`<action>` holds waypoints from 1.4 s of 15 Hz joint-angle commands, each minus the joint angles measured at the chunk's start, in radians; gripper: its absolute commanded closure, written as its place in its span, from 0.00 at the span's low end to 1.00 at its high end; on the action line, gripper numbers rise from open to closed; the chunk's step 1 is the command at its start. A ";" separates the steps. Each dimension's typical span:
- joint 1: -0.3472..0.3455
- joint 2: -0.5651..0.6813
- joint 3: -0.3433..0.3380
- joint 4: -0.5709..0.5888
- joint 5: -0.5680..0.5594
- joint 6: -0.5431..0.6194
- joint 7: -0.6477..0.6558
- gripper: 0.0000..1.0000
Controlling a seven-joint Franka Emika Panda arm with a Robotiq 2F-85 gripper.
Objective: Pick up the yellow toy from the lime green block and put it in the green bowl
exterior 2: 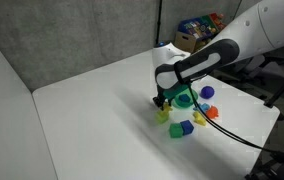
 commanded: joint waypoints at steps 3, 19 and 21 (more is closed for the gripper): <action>-0.004 0.011 -0.003 0.063 -0.007 -0.053 0.026 0.81; -0.153 -0.017 -0.097 0.142 -0.011 -0.154 0.059 0.89; -0.163 -0.022 -0.105 0.130 -0.013 -0.160 0.061 0.91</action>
